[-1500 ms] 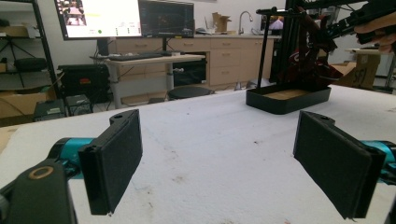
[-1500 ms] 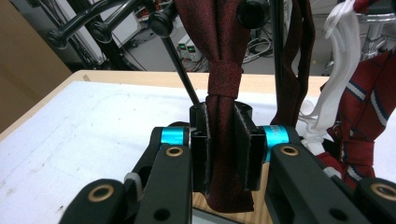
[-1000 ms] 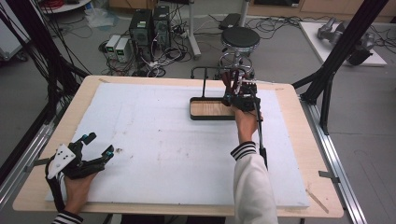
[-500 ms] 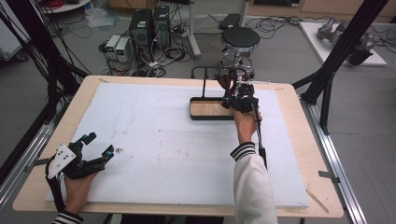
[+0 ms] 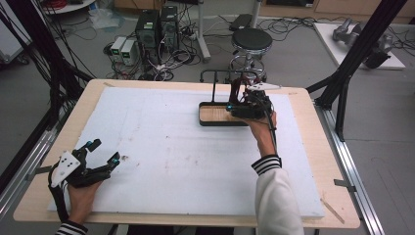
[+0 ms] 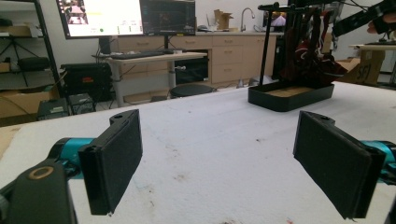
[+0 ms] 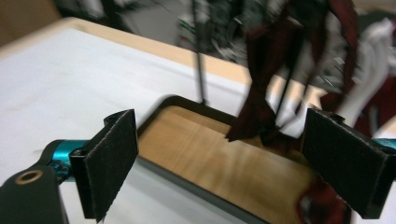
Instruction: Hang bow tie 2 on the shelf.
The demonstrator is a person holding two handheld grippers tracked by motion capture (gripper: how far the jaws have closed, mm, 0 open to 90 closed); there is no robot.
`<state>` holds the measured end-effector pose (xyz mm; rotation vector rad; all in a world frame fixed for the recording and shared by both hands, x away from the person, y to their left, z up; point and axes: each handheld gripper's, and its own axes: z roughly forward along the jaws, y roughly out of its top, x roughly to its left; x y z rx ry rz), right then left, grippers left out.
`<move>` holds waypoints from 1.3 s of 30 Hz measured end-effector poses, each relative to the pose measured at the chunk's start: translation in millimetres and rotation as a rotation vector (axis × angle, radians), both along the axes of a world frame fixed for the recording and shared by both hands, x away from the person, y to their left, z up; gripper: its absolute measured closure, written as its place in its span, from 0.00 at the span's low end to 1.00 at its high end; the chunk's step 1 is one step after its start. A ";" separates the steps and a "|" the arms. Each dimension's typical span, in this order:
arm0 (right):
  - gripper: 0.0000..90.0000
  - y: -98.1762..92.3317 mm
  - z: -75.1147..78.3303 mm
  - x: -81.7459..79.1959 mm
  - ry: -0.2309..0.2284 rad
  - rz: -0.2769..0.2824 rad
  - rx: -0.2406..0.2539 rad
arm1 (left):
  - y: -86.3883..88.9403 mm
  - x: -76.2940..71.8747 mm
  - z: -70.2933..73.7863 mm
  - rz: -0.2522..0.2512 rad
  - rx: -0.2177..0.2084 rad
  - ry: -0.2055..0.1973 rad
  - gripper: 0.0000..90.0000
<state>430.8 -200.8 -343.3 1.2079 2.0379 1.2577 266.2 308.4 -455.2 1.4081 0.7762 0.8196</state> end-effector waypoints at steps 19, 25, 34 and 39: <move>0.12 -45.0 1.9 -102.1 -0.313 0.049 0.107 | 0.2 0.0 0.0 -0.004 0.000 0.000 0.18; 0.12 -57.3 -12.7 -120.6 -0.350 0.034 0.125 | 0.3 0.0 0.0 -0.004 -0.001 -0.001 0.18; 0.12 -71.7 -43.1 -147.5 -0.432 0.019 0.159 | 0.6 -0.2 0.0 -0.004 -0.002 -0.002 0.18; 0.12 -75.4 -59.6 -154.7 -0.440 0.002 0.169 | 0.4 -0.4 -0.1 -0.004 -0.003 -0.004 0.18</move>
